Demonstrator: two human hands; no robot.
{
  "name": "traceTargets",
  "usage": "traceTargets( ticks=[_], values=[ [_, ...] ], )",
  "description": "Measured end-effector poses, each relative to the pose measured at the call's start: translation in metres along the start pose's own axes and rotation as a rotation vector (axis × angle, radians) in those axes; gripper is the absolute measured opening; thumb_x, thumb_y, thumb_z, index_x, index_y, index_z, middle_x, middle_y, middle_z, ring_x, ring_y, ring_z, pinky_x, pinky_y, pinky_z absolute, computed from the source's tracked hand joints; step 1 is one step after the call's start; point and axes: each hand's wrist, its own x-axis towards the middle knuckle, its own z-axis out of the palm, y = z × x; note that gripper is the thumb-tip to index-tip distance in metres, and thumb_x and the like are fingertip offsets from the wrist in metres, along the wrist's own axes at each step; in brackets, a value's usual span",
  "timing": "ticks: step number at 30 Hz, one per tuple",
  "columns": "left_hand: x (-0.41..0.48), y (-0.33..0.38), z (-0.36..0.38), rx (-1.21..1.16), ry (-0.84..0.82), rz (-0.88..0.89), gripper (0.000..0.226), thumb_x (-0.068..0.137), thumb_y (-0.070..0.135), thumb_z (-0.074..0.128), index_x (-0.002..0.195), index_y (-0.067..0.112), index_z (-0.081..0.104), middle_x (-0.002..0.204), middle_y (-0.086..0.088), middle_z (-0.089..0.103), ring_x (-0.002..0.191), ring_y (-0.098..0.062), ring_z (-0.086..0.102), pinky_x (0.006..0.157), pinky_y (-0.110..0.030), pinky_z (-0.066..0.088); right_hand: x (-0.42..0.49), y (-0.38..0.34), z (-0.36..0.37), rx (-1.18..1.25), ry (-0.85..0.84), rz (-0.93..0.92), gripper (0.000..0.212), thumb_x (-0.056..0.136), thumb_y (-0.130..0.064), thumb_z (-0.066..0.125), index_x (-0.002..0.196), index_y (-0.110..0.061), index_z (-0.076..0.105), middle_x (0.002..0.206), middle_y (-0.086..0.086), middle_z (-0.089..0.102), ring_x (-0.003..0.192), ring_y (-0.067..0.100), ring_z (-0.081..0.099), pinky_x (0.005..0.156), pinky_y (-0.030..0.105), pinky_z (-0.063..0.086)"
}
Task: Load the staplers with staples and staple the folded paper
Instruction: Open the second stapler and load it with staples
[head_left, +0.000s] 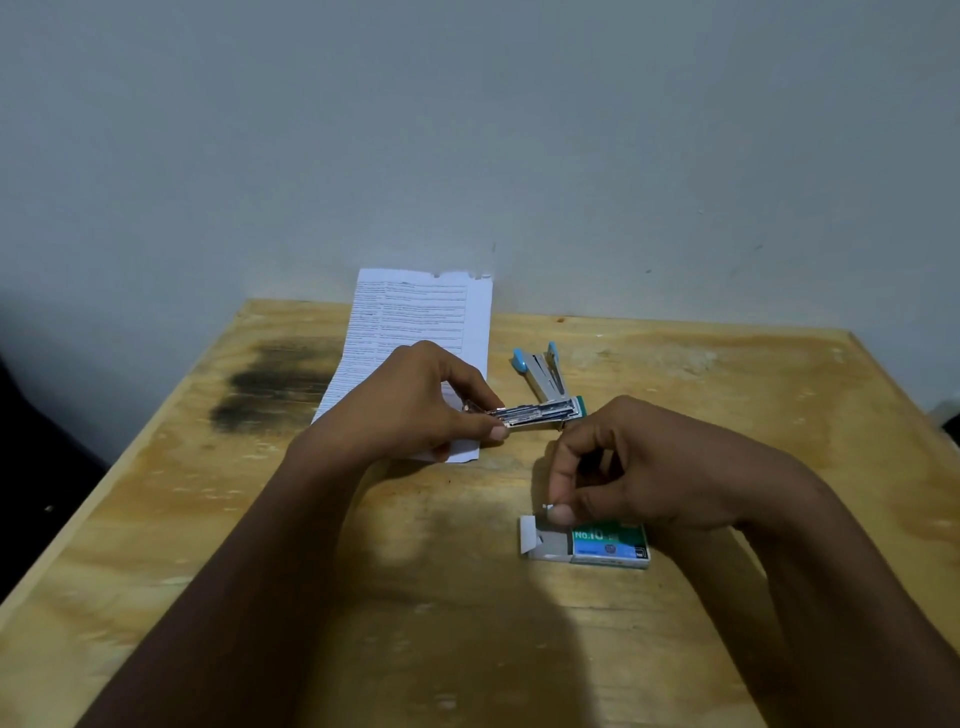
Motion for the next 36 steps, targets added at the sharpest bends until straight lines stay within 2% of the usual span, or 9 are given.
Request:
traceTargets(
  ticks=[5, 9, 14, 17, 21, 25, 30, 33, 36],
  values=[
    [0.001, -0.001, 0.0, -0.01, 0.007, 0.017, 0.017, 0.069, 0.029, 0.091, 0.082, 0.029, 0.082, 0.073, 0.014, 0.075, 0.047, -0.013, 0.061, 0.044, -0.019, 0.047, -0.003, 0.002, -0.005, 0.061, 0.104, -0.055, 0.01, 0.084, -0.02, 0.076, 0.082, -0.029, 0.074, 0.076, -0.013, 0.073, 0.073, 0.001, 0.065, 0.065, 0.024, 0.052],
    [0.002, -0.003, 0.001, 0.014, 0.04, 0.046, 0.017, 0.066, 0.031, 0.094, 0.078, 0.029, 0.081, 0.075, 0.017, 0.076, 0.048, -0.018, 0.066, 0.049, -0.022, 0.05, -0.001, 0.008, -0.008, 0.18, 0.33, -0.132, 0.015, 0.086, -0.011, 0.073, 0.098, -0.017, 0.07, 0.079, 0.009, 0.075, 0.078, 0.03, 0.069, 0.077, 0.045, 0.056],
    [0.003, -0.004, 0.001, 0.113, 0.063, 0.101, 0.019, 0.066, 0.035, 0.093, 0.081, 0.029, 0.083, 0.071, 0.018, 0.074, 0.054, 0.008, 0.059, 0.054, -0.011, 0.039, 0.004, 0.015, -0.009, 0.224, 0.516, -0.105, 0.018, 0.092, -0.008, 0.066, 0.1, -0.021, 0.076, 0.078, 0.005, 0.075, 0.065, 0.013, 0.067, 0.064, 0.025, 0.057],
    [0.003, -0.005, 0.0, 0.119, 0.056, 0.145, 0.018, 0.067, 0.036, 0.093, 0.081, 0.03, 0.084, 0.069, 0.018, 0.075, 0.068, -0.003, 0.066, 0.061, -0.022, 0.05, 0.006, 0.017, -0.01, 0.342, 0.531, -0.058, 0.015, 0.086, -0.01, 0.073, 0.099, -0.017, 0.077, 0.082, 0.013, 0.076, 0.064, 0.016, 0.066, 0.063, 0.024, 0.057],
    [0.003, -0.005, 0.001, 0.12, 0.04, 0.139, 0.017, 0.067, 0.035, 0.093, 0.081, 0.029, 0.084, 0.074, 0.013, 0.077, 0.077, -0.009, 0.068, 0.071, -0.031, 0.055, 0.007, 0.017, -0.009, 0.44, 0.5, -0.045, 0.031, 0.067, -0.02, 0.084, 0.096, -0.015, 0.078, 0.086, 0.021, 0.074, 0.067, 0.022, 0.068, 0.065, 0.031, 0.058],
    [0.004, -0.005, 0.002, 0.125, 0.031, 0.135, 0.018, 0.068, 0.036, 0.092, 0.082, 0.029, 0.084, 0.076, 0.012, 0.077, 0.079, -0.009, 0.069, 0.074, -0.033, 0.057, 0.012, 0.016, -0.004, 0.264, 0.605, -0.023, 0.021, 0.077, -0.014, 0.082, 0.095, -0.02, 0.074, 0.079, 0.007, 0.076, 0.075, 0.021, 0.073, 0.075, 0.039, 0.061],
    [0.004, -0.006, 0.002, 0.14, 0.013, 0.128, 0.021, 0.066, 0.038, 0.092, 0.084, 0.031, 0.083, 0.077, 0.013, 0.077, 0.078, -0.008, 0.066, 0.072, -0.03, 0.055, 0.017, 0.017, 0.003, -0.012, 0.588, 0.002, 0.012, 0.081, -0.023, 0.08, 0.088, -0.032, 0.076, 0.082, -0.015, 0.072, 0.08, 0.0, 0.065, 0.067, 0.018, 0.05],
    [0.005, -0.007, 0.001, 0.146, 0.006, 0.126, 0.021, 0.066, 0.037, 0.092, 0.085, 0.032, 0.083, 0.077, 0.014, 0.076, 0.077, -0.007, 0.065, 0.069, -0.026, 0.053, 0.019, 0.015, 0.006, -0.081, 0.512, 0.01, 0.013, 0.081, -0.022, 0.079, 0.09, -0.031, 0.076, 0.084, -0.016, 0.069, 0.078, 0.0, 0.06, 0.062, 0.012, 0.039],
    [0.005, -0.005, 0.001, 0.162, -0.006, 0.125, 0.021, 0.068, 0.036, 0.091, 0.086, 0.032, 0.083, 0.079, 0.013, 0.077, 0.081, -0.009, 0.066, 0.07, -0.028, 0.054, 0.023, 0.013, 0.01, -0.118, 0.496, -0.002, 0.015, 0.08, -0.022, 0.08, 0.09, -0.032, 0.075, 0.088, -0.015, 0.067, 0.082, 0.002, 0.059, 0.062, 0.011, 0.04]
  ],
)
